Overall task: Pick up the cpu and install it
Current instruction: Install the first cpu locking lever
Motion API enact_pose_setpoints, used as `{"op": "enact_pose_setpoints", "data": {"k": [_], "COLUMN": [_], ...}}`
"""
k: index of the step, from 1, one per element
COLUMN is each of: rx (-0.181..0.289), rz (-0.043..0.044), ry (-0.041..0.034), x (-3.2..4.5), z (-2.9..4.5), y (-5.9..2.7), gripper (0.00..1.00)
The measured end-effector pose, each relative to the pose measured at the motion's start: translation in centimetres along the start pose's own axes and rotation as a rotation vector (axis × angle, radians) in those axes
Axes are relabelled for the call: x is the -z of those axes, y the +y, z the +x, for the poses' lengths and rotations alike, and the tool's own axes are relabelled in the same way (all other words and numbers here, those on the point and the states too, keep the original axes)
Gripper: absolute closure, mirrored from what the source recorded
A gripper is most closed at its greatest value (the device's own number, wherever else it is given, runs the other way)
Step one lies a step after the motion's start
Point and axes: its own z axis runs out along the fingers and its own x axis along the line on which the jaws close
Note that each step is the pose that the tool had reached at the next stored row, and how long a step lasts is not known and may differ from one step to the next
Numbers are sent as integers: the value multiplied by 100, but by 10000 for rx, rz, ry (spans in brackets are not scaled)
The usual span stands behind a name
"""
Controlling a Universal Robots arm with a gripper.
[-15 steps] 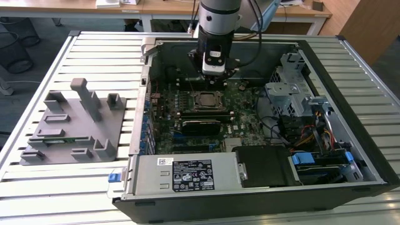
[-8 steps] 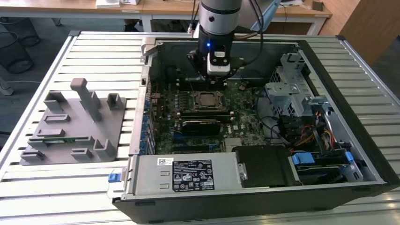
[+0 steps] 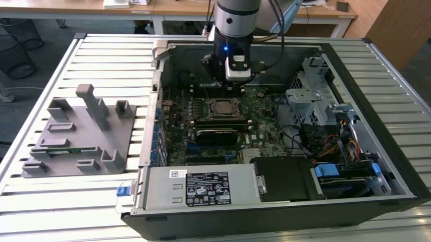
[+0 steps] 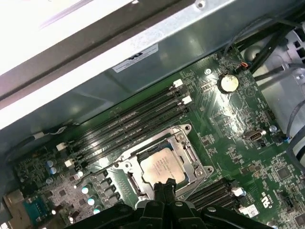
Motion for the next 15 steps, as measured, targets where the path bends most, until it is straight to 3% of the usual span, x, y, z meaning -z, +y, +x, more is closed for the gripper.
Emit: {"op": "enact_pose_setpoints", "data": {"k": [15], "rx": [2728], "rz": [79], "ry": [15], "x": [-3], "z": [0], "y": [0], "gripper": [89]}}
